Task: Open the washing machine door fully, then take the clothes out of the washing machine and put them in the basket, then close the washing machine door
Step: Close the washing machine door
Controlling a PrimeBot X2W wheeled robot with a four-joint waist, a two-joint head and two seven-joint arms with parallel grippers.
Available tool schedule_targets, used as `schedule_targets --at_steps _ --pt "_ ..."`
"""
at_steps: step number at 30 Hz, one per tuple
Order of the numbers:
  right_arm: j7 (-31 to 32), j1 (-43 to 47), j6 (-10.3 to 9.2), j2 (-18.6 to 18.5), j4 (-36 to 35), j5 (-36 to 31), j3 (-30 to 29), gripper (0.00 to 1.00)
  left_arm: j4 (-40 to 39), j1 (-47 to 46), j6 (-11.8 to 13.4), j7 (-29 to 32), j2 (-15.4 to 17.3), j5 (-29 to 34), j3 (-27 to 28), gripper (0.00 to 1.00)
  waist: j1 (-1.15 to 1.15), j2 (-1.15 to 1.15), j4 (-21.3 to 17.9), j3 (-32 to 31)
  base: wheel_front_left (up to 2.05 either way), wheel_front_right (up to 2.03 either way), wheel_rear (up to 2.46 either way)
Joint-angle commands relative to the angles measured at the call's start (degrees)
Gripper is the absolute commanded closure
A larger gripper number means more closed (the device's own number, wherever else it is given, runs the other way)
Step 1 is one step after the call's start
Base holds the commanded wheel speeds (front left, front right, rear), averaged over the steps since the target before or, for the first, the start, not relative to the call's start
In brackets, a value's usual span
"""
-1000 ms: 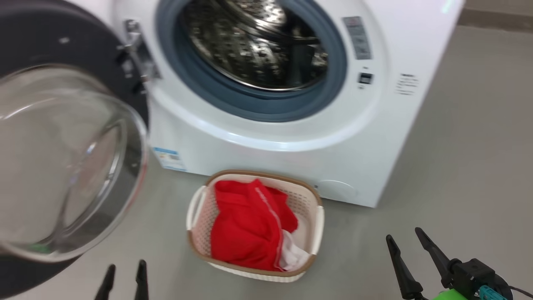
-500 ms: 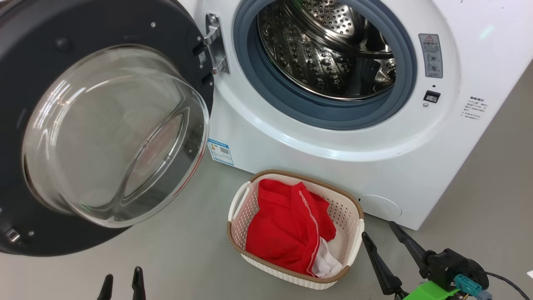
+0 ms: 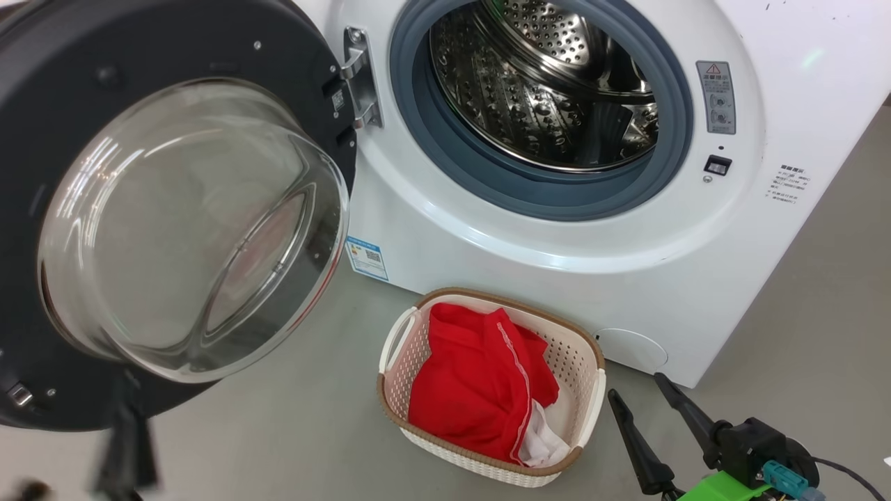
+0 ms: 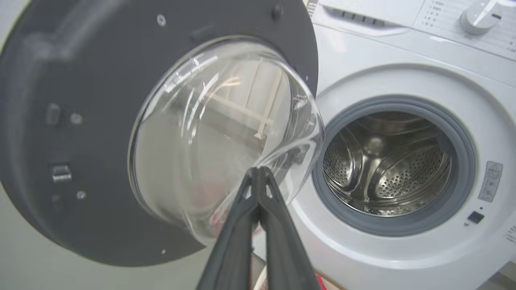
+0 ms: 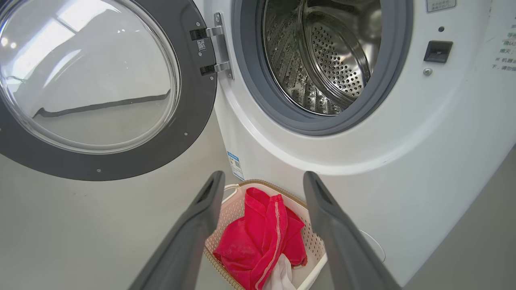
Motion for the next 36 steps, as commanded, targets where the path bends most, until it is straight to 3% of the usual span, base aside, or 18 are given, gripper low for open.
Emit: schedule_targets --at_steps 1,5,9,13,17,22,23,28,32,36 --pt "-0.38 -0.13 0.36 -0.02 -1.38 0.22 0.86 0.00 -5.04 -5.80 -1.17 -0.46 0.53 2.40 4.85 1.00 0.00 0.00 -0.08 -0.15 0.00 0.00 0.00" --pt "-0.38 0.52 0.36 0.66 -1.76 0.04 0.22 0.00 -12.16 -13.38 -2.50 -0.46 2.36 6.70 11.52 1.00 0.00 0.00 -0.22 -0.12 0.00 0.00 0.00" --pt "-0.38 0.90 0.36 1.12 -2.24 -0.32 -1.11 0.00 -12.91 -23.13 -2.76 -0.46 8.09 1.21 15.48 1.00 0.00 0.00 -0.18 0.34 0.00 0.00 0.00" --pt "-0.38 1.20 0.36 1.52 -2.70 -0.80 -2.39 0.00 -5.85 -32.28 -2.78 -0.46 17.07 -5.56 18.48 1.00 0.00 0.00 -0.07 0.78 0.00 0.00 0.00" --pt "-0.38 1.66 0.36 1.96 -3.48 -1.33 -3.94 0.00 9.52 -39.95 -2.79 1.51 23.70 -14.50 20.61 1.00 0.00 0.00 -0.04 1.38 0.00 0.00 0.00" --pt "-0.38 1.76 0.36 2.22 -3.99 -1.89 -4.76 0.00 28.87 -46.10 -2.79 12.84 30.73 -19.94 19.40 1.00 0.00 0.00 -0.32 2.61 0.00 0.00 0.00" --pt "-0.38 1.76 0.36 2.22 -3.99 -1.89 -4.76 0.00 28.87 -46.10 -2.79 12.84 30.73 -19.94 19.40 1.00 0.00 0.00 -0.32 2.61 0.00 0.00 0.00" --pt "-0.38 1.54 0.36 2.37 -3.91 -2.19 -4.97 0.00 41.72 -50.71 -2.79 28.04 33.64 -23.67 14.89 1.00 0.00 0.00 -0.28 3.24 0.00 0.00 0.00" --pt "-0.38 1.02 0.36 2.30 -3.73 -2.13 -4.69 0.00 44.01 -51.63 -2.79 37.73 34.93 -28.23 11.28 1.00 0.00 0.00 -0.41 3.64 0.00 0.00 0.00" --pt "-0.38 0.62 0.36 1.95 -3.79 -2.14 -4.71 0.00 43.95 -50.49 -2.79 43.22 36.22 -31.57 8.67 1.00 0.00 0.00 -0.70 3.71 0.00 0.00 0.00"
